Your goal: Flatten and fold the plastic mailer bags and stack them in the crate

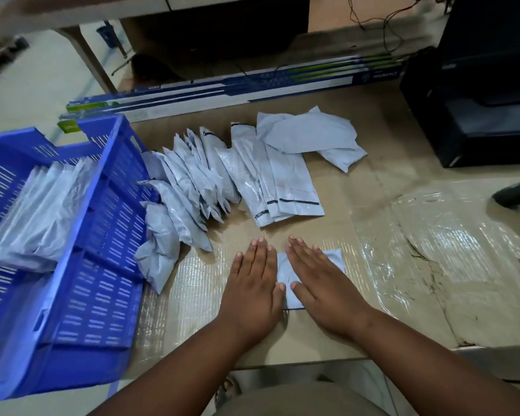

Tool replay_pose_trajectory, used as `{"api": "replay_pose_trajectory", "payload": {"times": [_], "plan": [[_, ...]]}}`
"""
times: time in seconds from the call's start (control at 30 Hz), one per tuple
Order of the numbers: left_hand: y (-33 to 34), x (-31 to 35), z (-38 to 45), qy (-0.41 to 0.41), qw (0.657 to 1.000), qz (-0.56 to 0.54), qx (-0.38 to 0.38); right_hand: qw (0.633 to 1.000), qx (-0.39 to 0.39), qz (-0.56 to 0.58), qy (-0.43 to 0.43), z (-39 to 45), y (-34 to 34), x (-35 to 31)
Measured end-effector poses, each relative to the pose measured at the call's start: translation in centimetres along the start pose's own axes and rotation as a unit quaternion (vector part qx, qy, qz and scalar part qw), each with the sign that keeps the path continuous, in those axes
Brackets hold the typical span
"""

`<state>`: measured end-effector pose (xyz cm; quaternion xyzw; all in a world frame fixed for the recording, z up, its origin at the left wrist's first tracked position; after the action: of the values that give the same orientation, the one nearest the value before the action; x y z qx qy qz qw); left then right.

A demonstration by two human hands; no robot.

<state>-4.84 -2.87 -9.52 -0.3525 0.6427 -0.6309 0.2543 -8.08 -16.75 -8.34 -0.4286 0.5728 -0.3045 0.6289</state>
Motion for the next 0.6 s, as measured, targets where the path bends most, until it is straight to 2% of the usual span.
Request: {"api": "replay_pose_trajectory", "payload": {"times": [0.07,0.13,0.2,0.3,0.33,0.37,0.4,0.43,0.47,0.53,0.6], "plan": [[-0.6,0.2,0.0,-0.011,1.0,-0.012,-0.007,0.992,0.014,0.126,0.019,-0.3,-0.8,0.8],[-2.3,1.0,0.4,-0.019,0.999,-0.026,0.029,0.973,0.044,0.226,0.034,-0.7,-1.6,1.5],[-3.1,2.9,1.2,0.026,0.996,-0.047,0.067,0.947,0.069,0.309,0.05,-0.9,-2.1,2.0],[-1.1,4.7,2.0,0.054,0.998,-0.016,0.038,0.916,0.086,0.381,0.088,-1.0,-3.0,2.6],[-0.5,4.6,2.0,0.045,0.998,-0.002,0.033,0.927,0.094,0.35,0.099,-1.0,-3.5,2.8],[-0.2,4.4,2.0,0.037,0.999,0.005,0.032,0.954,0.098,0.268,0.096,-0.9,-4.1,2.7],[-0.1,4.3,2.1,0.036,0.999,0.007,0.031,0.983,0.095,0.139,0.076,-0.8,-4.7,2.2],[0.0,4.4,2.2,0.039,0.999,0.009,0.028,0.995,0.09,0.001,0.046,-0.7,-4.7,1.4],[0.1,4.4,2.2,0.042,0.999,0.01,0.026,0.992,0.075,-0.102,0.016,-0.7,-4.1,0.6],[0.1,4.5,2.2,0.043,0.998,0.02,0.031,0.982,0.042,-0.186,-0.003,-0.8,-2.4,0.4],[0.1,4.5,2.3,0.032,0.999,0.023,0.037,0.986,0.014,-0.166,0.018,-1.3,-1.0,1.6]]}}
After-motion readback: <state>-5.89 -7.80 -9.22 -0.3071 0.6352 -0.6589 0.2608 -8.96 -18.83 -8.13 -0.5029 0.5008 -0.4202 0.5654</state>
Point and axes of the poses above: each hand's wrist, its own z-axis towards the middle knuckle, its own y-axis out of the palm, x = y × z, the point moved 8 cm from there along z, towards the middle knuckle, and after that the axes turned 3 degrees about y, right-handed, at the moved point
